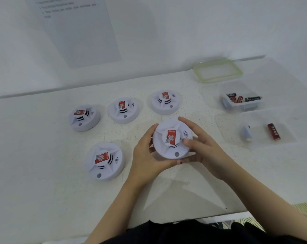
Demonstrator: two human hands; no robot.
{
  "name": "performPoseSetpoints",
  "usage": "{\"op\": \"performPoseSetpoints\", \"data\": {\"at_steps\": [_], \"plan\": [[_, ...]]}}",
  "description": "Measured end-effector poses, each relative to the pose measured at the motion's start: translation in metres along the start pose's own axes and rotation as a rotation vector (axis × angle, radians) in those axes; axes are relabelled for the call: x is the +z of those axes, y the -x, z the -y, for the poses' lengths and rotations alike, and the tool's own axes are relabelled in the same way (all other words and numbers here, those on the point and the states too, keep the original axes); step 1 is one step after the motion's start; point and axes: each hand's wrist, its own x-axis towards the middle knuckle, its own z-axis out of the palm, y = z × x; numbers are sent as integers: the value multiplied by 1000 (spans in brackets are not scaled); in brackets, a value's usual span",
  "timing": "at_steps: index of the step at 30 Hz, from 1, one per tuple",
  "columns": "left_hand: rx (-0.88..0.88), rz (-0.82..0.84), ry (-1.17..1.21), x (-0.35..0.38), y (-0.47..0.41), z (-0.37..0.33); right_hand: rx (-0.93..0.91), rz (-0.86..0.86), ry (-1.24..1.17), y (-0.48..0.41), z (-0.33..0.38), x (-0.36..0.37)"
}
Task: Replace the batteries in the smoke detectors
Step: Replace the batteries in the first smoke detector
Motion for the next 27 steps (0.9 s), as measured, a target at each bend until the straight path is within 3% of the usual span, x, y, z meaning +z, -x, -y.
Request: {"op": "performPoseSetpoints", "data": {"at_steps": [6,27], "plan": [[-62,-10,9,2,1,7,-11,21,85,1,-1,0],[-58,19,-15,3,-3,24,-15,-8,42,-1,-11,-1]]}}
